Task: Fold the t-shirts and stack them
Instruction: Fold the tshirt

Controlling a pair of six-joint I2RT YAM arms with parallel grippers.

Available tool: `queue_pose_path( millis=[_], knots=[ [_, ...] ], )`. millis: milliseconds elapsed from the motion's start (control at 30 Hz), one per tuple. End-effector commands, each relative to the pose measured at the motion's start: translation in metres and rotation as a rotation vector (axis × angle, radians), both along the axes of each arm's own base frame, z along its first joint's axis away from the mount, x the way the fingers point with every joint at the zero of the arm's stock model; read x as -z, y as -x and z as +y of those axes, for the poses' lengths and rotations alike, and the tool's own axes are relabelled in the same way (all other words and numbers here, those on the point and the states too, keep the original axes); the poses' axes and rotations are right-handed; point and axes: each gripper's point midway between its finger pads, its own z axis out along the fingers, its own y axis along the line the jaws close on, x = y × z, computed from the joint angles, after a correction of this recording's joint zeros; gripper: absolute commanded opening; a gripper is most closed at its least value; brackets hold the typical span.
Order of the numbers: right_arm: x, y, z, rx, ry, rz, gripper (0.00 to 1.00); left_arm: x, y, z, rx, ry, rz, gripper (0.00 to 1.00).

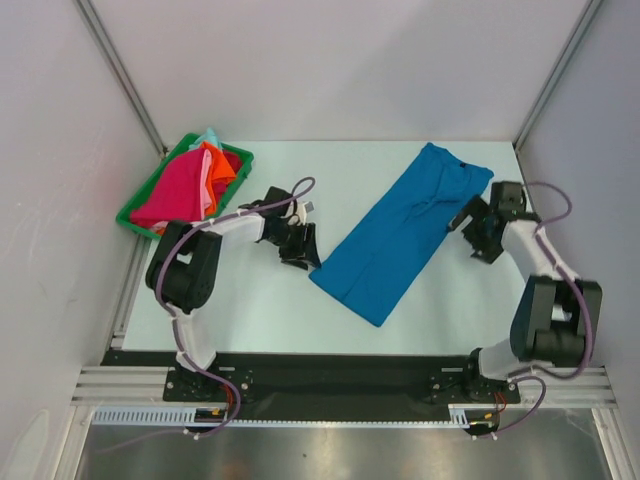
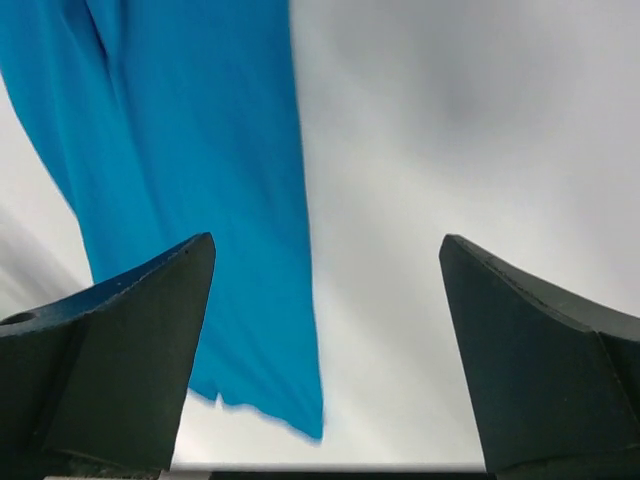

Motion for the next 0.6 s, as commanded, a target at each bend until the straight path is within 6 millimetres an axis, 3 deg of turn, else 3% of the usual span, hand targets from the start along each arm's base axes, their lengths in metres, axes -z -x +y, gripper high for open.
queue_pose_path(
  millis=[0,33,67,100,167,233,300,333,367,433,533,567],
  knots=[
    [-0.031,-0.075,-0.033,-0.110,0.121,-0.182,1.00,0.004,-0.001,-0.013,0.061,0.033,-0.001,0.52],
    [-0.030,-0.087,-0.042,-0.106,0.145,-0.182,0.99,0.007,0.000,-0.013,0.063,0.031,-0.001,0.51],
    [-0.048,-0.108,-0.051,-0.102,0.170,-0.233,0.98,0.009,0.002,-0.013,0.059,0.031,0.009,0.51],
    [-0.035,-0.124,-0.057,-0.105,0.172,-0.230,0.97,0.014,0.005,-0.013,0.059,0.036,0.012,0.50],
    [-0.043,-0.147,-0.078,-0.060,0.160,-0.276,0.88,0.017,0.008,-0.013,0.061,0.041,0.022,0.49],
    [-0.031,-0.169,-0.088,-0.034,0.115,-0.305,0.68,0.022,0.010,-0.012,0.061,0.035,0.033,0.44],
    [-0.038,-0.190,-0.104,-0.006,0.121,-0.352,0.68,0.024,0.010,-0.011,0.062,0.027,0.033,0.36],
    [-0.020,-0.196,-0.108,0.008,0.110,-0.320,0.68,0.025,0.010,-0.011,0.062,0.024,0.036,0.32],
    [-0.028,-0.206,-0.117,0.020,0.117,-0.336,0.69,0.027,0.012,-0.010,0.063,0.024,0.044,0.28],
    [-0.012,-0.214,-0.122,0.026,0.114,-0.306,0.70,0.026,0.014,-0.010,0.064,0.028,0.045,0.25],
    [-0.011,-0.224,-0.129,0.024,0.125,-0.315,0.71,0.028,0.020,-0.008,0.063,0.027,0.054,0.18],
    [-0.001,-0.227,-0.130,0.014,0.122,-0.305,0.71,0.031,0.023,-0.007,0.061,0.027,0.061,0.11]
  ],
)
